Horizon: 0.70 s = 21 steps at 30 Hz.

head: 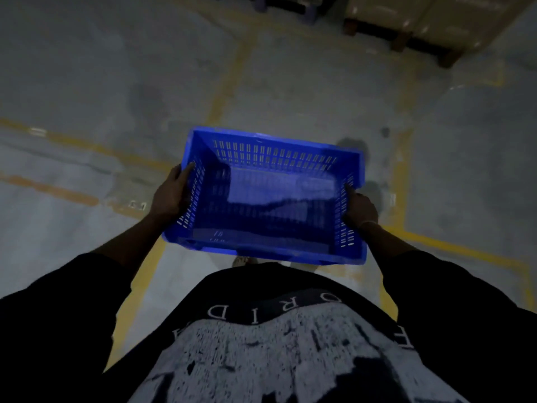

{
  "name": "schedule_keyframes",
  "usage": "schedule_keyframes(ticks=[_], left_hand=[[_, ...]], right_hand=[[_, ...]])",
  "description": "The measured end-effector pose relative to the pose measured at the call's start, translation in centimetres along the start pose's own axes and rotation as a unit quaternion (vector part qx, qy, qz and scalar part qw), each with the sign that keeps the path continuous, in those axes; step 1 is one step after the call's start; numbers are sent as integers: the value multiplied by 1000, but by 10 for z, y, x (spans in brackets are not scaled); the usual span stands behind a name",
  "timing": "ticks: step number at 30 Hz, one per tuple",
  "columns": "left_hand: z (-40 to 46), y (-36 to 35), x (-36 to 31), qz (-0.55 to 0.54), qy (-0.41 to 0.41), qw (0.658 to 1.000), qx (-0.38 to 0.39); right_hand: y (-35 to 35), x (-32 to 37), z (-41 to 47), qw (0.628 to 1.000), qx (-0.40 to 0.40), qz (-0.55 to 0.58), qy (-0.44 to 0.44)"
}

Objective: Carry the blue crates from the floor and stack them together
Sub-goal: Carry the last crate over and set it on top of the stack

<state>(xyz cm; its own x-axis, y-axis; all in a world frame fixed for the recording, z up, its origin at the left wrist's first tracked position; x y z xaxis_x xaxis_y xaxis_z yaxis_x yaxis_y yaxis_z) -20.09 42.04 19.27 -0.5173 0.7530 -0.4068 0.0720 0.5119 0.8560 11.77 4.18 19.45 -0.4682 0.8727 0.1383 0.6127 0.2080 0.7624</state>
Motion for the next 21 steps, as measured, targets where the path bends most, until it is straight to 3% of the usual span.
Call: schedule_keyframes(ticks=[10, 21], left_hand=[[-146, -5, 49, -47, 146, 979, -130], [-257, 15, 172, -83, 268, 934, -223]], right_hand=[[26, 125, 12, 985, -5, -78, 155], [23, 359, 25, 944, 15, -180, 276]])
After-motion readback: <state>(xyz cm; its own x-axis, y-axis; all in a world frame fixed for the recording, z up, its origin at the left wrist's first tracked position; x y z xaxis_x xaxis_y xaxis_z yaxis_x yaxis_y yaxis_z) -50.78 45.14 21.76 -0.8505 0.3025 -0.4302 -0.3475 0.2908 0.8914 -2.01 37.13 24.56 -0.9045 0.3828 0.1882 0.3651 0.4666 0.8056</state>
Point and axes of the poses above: each hand's wrist, its own z-axis towards the middle knuckle, its own y-axis out of the back of the hand, x = y × z, the point moved 3 cm from there along z, towards the middle knuckle, and after that the axes turned 14 degrees about x, right-handed, at the moved point
